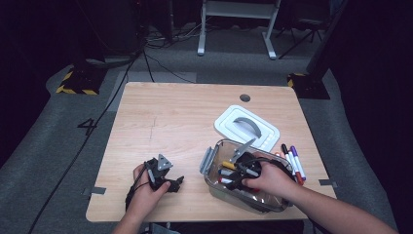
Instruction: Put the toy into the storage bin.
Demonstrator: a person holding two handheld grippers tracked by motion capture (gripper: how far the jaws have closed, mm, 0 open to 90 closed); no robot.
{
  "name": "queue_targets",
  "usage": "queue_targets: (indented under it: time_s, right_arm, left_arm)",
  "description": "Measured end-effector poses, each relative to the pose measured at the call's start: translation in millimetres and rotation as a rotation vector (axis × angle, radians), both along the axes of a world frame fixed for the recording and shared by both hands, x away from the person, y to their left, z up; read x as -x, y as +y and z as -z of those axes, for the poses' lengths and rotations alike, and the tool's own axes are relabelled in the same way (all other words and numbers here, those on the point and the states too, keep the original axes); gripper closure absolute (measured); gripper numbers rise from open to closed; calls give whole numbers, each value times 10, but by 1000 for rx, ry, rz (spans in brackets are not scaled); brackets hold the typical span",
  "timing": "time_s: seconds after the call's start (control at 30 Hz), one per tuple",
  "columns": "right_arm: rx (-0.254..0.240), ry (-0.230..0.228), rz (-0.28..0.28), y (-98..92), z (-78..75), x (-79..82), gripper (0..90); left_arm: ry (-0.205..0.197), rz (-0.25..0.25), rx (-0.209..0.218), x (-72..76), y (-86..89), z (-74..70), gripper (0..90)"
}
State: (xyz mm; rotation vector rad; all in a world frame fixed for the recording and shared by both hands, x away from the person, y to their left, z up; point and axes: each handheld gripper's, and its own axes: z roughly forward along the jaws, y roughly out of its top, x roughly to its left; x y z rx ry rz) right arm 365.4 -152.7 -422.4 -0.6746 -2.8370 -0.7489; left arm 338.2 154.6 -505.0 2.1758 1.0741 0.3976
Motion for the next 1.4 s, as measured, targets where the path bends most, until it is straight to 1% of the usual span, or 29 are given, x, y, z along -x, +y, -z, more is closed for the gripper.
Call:
queue_targets:
  time_s: [0.03, 0.13, 0.2, 0.23, 0.27, 0.3, 0.33, 0.37, 0.4, 0.43, 0.53, 0.57, 0.6, 0.7, 0.8, 0.83, 0.87, 0.9, 0.97, 1.0, 1.03, 1.13, 1.2, 1.23, 1.27, 1.3, 1.33, 1.37, 1.4]
  right_arm:
    - [0, 0, 0, 0, 0, 0, 559]
    - [-49, -36, 20, -54, -145, -24, 560]
    - [-85, -76, 36, -130, -291, -28, 559]
    - [-85, -76, 36, -130, -291, -28, 559]
    - [-105, -96, 50, -192, -389, -28, 560]
    - [-105, -96, 50, -192, -389, -28, 560]
    - [-128, -117, 75, -276, -495, -42, 560]
    - [-128, -117, 75, -276, -495, -42, 560]
    - [-146, -150, 104, -390, -598, -76, 559]
    - [-146, -150, 104, -390, -598, -76, 559]
    - [-172, -181, 171, -591, -728, -146, 560]
    - [-173, -193, 192, -663, -761, -172, 559]
    - [-177, -214, 239, -814, -809, -229, 560]
    - [-173, -234, 305, -1028, -835, -312, 565]
    - [-158, -249, 381, -1264, -810, -401, 572]
    - [-158, -249, 381, -1264, -810, -401, 572]
    - [-142, -266, 407, -1361, -788, -440, 575]
    - [-133, -271, 434, -1438, -769, -471, 575]
    - [-102, -270, 502, -1664, -682, -568, 577]
    - [-89, -271, 520, -1734, -642, -596, 578]
    - [-89, -271, 520, -1734, -642, -596, 578]
    - [-52, -260, 567, -1907, -512, -652, 576]
    - [-10, -243, 608, -2069, -329, -672, 574]
    - [-10, -243, 608, -2069, -329, -672, 574]
    - [13, -228, 630, -2147, -205, -668, 573]
    - [19, -218, 637, -2182, -141, -666, 572]
    - [19, -218, 637, -2182, -141, -666, 572]
    - [31, -212, 642, -2216, -77, -663, 573]
    - [51, -200, 654, -2277, 47, -653, 573]
  left_arm:
    - [0, 0, 0, 0, 0, 0, 99]
    - [0, 0, 0, 0, 0, 0, 100]
    - [0, 0, 0, 0, 0, 0, 99]
    - [0, 0, 0, 0, 0, 0, 99]
    - [0, 0, 0, 0, 0, 0, 99]
    - [0, 0, 0, 0, 0, 0, 99]
    - [0, 0, 0, 0, 0, 0, 99]
    - [0, 0, 0, 0, 0, 0, 99]
    - [0, 0, -1, 0, 0, 0, 99]
    - [0, 0, 0, 0, 0, 0, 99]
    - [0, 0, 0, 0, 0, 0, 99]
    - [0, 0, 0, 0, 0, 0, 99]
    - [0, 0, 0, 0, 0, 0, 99]
    - [0, 0, 0, 0, 0, 0, 99]
    - [0, 0, 0, 0, 0, 0, 99]
    - [0, 0, 0, 0, 0, 0, 99]
    - [0, 0, 0, 0, 0, 0, 99]
    - [1, 0, 0, 0, 0, 0, 99]
    - [1, 0, 0, -1, 3, -1, 99]
    - [1, 3, -1, -2, 5, -1, 99]
    - [0, 4, 0, -3, 7, 0, 99]
    - [-3, 7, -5, -7, 26, -2, 99]
    - [-1, 7, -7, -3, 37, -4, 99]
    - [0, -1, -3, 5, 39, -1, 99]
    - [-4, -1, -9, 8, 47, -3, 99]
    - [-2, -8, 0, 14, 47, 2, 99]
    - [1, -10, -2, 19, 51, -1, 99]
    - [-1, -10, -4, 20, 55, -1, 99]
    - [0, -13, -4, 23, 55, -1, 99]
